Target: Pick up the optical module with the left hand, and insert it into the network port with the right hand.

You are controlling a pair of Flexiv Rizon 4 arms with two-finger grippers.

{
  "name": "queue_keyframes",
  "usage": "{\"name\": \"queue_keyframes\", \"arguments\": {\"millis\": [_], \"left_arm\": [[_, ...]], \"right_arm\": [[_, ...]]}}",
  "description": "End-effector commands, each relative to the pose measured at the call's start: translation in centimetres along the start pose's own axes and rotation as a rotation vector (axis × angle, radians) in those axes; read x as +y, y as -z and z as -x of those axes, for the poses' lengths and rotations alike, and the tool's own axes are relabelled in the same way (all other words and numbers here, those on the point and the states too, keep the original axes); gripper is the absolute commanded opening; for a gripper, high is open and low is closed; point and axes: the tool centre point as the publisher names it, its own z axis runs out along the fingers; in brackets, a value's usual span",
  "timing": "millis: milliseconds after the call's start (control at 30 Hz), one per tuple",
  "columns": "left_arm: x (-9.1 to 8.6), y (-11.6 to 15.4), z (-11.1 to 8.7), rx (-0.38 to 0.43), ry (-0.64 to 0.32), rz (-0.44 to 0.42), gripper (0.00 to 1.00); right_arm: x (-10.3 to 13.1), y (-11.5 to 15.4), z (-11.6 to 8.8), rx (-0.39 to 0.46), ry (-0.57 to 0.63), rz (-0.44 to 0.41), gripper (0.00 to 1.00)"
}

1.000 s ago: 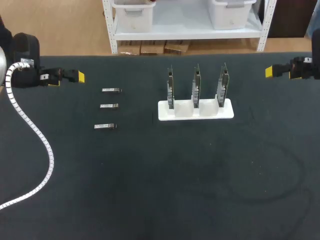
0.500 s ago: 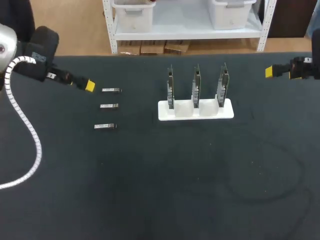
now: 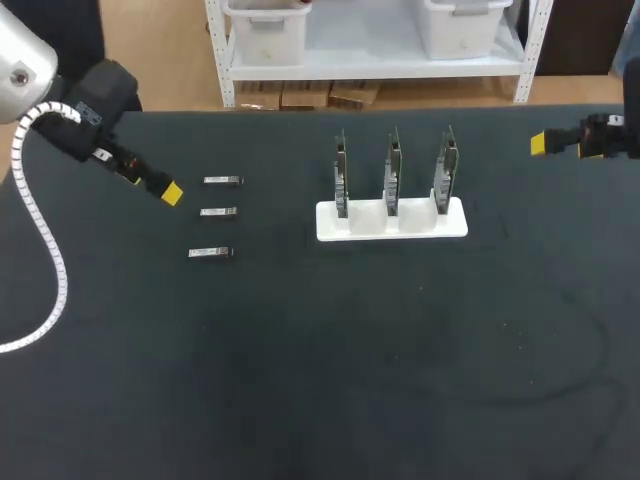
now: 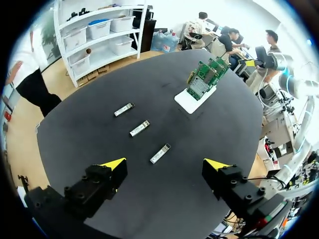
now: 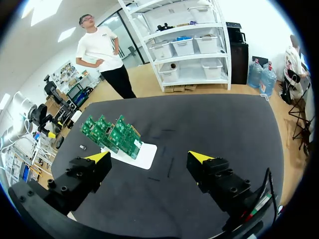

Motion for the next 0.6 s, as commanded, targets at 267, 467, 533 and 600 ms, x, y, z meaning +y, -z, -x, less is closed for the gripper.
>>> {"name": "queue_keyframes", "arguments": {"millis": [267, 467, 533, 600], "left_arm": [[0.1, 0.0, 0.8, 0.011, -0.065, 0.019, 1.00], [-1.8, -1.3, 4.2, 0.249, -0.374, -0.007, 1.00], [-2.5, -2.2, 4.3, 0.336, -0.451, -0.049, 1.00], [-2.5, -2.9, 3.8, 0.381, -0.469, -0.085, 1.00]], "right_arm": [[0.1, 0.2, 0.0, 0.001, -0.001, -0.003, 1.00], [0.1, 0.2, 0.0, 0.001, -0.001, -0.003, 1.00], [0.1, 0.2, 0.0, 0.001, -0.001, -0.003, 1.00], [0.1, 0.2, 0.0, 0.001, -0.001, -0.003, 1.00]]}}
